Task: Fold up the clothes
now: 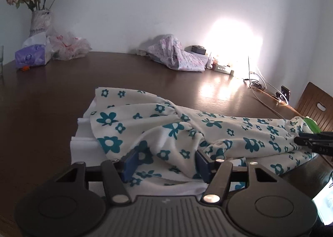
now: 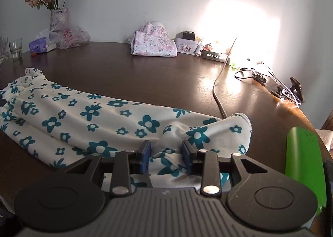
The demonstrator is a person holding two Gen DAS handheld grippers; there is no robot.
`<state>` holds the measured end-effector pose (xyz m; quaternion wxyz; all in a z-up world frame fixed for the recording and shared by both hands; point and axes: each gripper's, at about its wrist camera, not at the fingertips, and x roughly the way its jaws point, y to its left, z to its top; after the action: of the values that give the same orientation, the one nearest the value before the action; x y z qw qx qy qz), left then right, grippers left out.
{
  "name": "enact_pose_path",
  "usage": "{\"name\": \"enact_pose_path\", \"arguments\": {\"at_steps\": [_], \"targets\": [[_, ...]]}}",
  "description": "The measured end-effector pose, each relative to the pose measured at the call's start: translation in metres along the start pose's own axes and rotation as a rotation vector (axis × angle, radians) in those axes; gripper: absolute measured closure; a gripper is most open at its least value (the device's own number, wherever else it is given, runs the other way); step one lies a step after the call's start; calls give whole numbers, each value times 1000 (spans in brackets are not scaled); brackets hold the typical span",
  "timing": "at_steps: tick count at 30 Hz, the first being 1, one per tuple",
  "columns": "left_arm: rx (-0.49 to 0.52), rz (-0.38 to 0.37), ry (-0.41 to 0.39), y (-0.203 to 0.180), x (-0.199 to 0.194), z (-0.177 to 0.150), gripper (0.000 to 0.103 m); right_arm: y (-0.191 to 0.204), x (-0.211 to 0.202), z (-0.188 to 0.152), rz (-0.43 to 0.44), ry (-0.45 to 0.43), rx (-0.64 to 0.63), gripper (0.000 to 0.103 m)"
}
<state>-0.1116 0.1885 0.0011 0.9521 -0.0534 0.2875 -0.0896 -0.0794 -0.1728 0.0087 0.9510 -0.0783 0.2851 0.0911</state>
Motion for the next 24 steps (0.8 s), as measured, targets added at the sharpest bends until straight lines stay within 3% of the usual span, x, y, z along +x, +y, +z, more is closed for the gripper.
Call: {"name": "enact_pose_path", "arguments": {"at_steps": [3, 5, 6, 9, 15, 18, 20, 23, 24], "targets": [[1, 19, 19, 5, 0, 7, 43, 0, -5, 10, 32, -17, 0, 69], [41, -15, 20, 4, -9, 19, 44, 1, -16, 17, 70, -47, 2, 69], [94, -38, 22, 4, -5, 27, 42, 4, -22, 21, 108, -65, -9, 68], [250, -109, 26, 3, 8, 50, 17, 30, -19, 36, 222, -47, -90, 58], [556, -249, 34, 1, 34, 96, 16, 85, 13, 49, 307, -3, -192, 58], [412, -262, 103, 22, 81, 116, 16, 102, 28, 47, 300, 23, -226, 58], [403, -300, 180, 32, 108, 117, 16, 108, 35, 45, 300, 36, -233, 57], [350, -300, 265, 52, 126, 108, 30, 99, 36, 43, 317, 43, -191, 54], [323, -322, 276, 60, 124, 105, 40, 96, 37, 42, 322, 44, -174, 54]]}}
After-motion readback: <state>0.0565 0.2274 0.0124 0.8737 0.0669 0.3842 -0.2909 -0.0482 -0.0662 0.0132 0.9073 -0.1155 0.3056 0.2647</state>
